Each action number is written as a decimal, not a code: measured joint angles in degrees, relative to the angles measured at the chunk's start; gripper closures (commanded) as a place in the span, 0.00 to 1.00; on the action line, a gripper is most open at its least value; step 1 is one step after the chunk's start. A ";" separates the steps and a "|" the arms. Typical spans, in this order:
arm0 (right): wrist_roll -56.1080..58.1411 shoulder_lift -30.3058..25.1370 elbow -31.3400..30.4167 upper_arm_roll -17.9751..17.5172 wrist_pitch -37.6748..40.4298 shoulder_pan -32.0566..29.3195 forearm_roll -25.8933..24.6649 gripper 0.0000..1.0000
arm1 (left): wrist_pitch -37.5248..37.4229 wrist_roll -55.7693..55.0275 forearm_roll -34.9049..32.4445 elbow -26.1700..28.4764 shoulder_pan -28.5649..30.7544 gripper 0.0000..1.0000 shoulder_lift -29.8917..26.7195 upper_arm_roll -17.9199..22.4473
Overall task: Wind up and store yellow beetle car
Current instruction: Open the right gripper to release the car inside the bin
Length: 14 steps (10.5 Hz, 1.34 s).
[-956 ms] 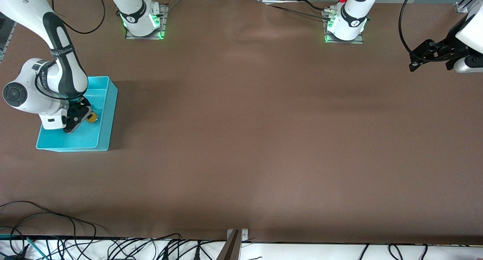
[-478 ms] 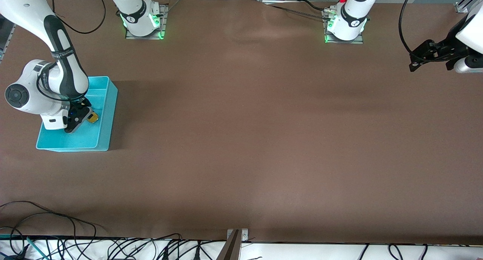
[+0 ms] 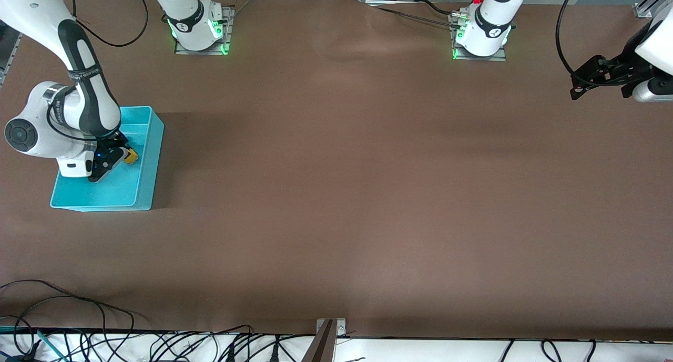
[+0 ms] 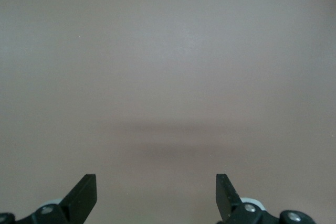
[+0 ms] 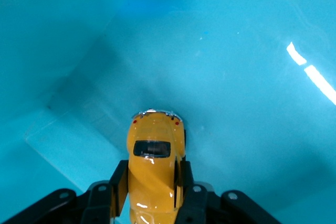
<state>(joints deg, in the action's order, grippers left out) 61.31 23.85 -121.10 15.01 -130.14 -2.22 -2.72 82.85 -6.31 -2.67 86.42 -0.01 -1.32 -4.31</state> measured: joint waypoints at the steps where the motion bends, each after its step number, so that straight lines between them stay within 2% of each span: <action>1: 0.00 -0.53 -0.36 1.05 0.17 -0.03 0.00 1.00 | 0.00 0.00 0.00 0.00 0.00 0.00 0.00 0.00; 3: 0.20 -1.23 -2.01 3.73 -1.05 -0.14 0.00 1.00 | -0.01 0.00 0.00 0.00 0.01 0.00 0.01 0.00; 6: 0.22 -1.26 -4.44 4.30 -4.51 -0.23 0.00 1.00 | -0.03 0.00 0.00 0.00 0.01 0.00 0.04 0.00; 7: 0.22 -1.27 -4.44 4.30 -4.58 -0.23 0.00 0.56 | -0.03 0.00 0.00 0.00 0.01 0.00 0.05 0.01; 8: 0.22 -1.27 -4.44 4.30 -4.58 -0.23 0.00 0.33 | -0.03 0.00 0.00 0.00 0.01 0.00 0.06 0.01; 9: 0.22 -1.26 -4.45 4.30 -4.59 -0.23 0.00 0.22 | -0.03 0.00 0.00 0.00 0.01 0.00 0.06 0.01; 11: 0.18 -1.27 -4.41 4.29 -4.97 -0.23 0.00 0.11 | -0.03 0.00 0.00 0.00 0.01 0.00 0.06 0.01; 13: 0.06 -3.11 -3.76 3.95 -4.71 0.02 0.00 0.11 | -0.03 0.00 0.00 0.00 0.02 0.00 0.07 0.01; 14: -0.22 -5.30 -2.35 3.69 -1.92 0.78 0.00 0.12 | -0.04 0.00 0.00 0.00 0.03 0.00 0.07 0.06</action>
<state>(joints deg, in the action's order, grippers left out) 61.08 18.55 -123.45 18.70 -132.06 -1.44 -2.72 82.81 -6.31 -2.67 86.42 0.02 -1.25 -4.26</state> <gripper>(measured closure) 0.101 0.000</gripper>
